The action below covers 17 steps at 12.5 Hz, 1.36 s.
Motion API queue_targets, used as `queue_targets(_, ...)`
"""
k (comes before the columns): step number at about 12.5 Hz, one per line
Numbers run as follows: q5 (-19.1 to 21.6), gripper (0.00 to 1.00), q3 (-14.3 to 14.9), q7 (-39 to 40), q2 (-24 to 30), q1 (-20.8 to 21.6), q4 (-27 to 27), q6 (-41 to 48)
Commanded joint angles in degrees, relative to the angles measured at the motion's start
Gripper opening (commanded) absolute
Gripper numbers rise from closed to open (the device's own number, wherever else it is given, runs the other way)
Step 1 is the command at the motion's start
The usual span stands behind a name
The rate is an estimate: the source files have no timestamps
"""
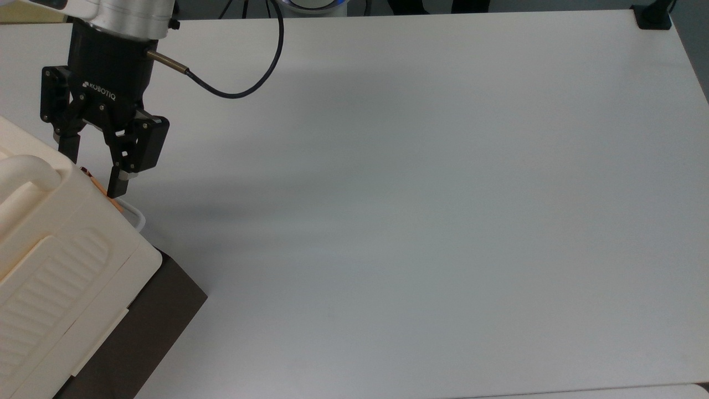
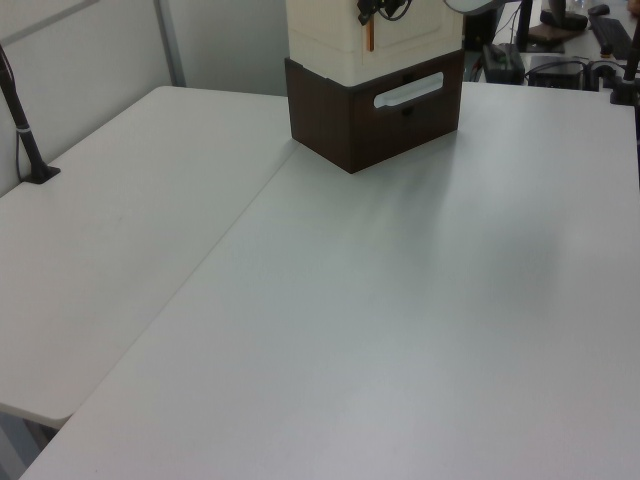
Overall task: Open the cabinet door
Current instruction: 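Lower the gripper and close it on the door's edge tab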
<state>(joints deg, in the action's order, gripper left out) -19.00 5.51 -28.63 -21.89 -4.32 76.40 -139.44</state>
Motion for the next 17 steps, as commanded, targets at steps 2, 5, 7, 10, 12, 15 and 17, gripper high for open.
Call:
queue_targets(2, -1.1, 0.48, 0.5, -2.6, -0.7, 0.4, -1.3, -1.1)
queue_targets(5, -1.1, 0.34, 0.5, -2.7, -0.7, 0.5, -1.1, -1.1)
queue_targets(7, -1.0, 0.22, 0.5, -2.6, -0.6, 0.6, -0.7, -0.9)
queue_targets(10, -0.8, 0.13, 0.5, -2.5, -0.1, 0.6, -0.6, -0.1)
queue_targets(12, -0.3, 0.11, 0.4, -2.3, 0.3, 0.6, -0.6, 4.0)
queue_targets(15, 0.4, 0.04, -0.2, -2.4, 1.3, 0.5, -0.6, 11.1)
queue_targets(17, 2.0, 0.0, -0.2, -2.2, 2.3, 0.7, -0.6, 17.2)
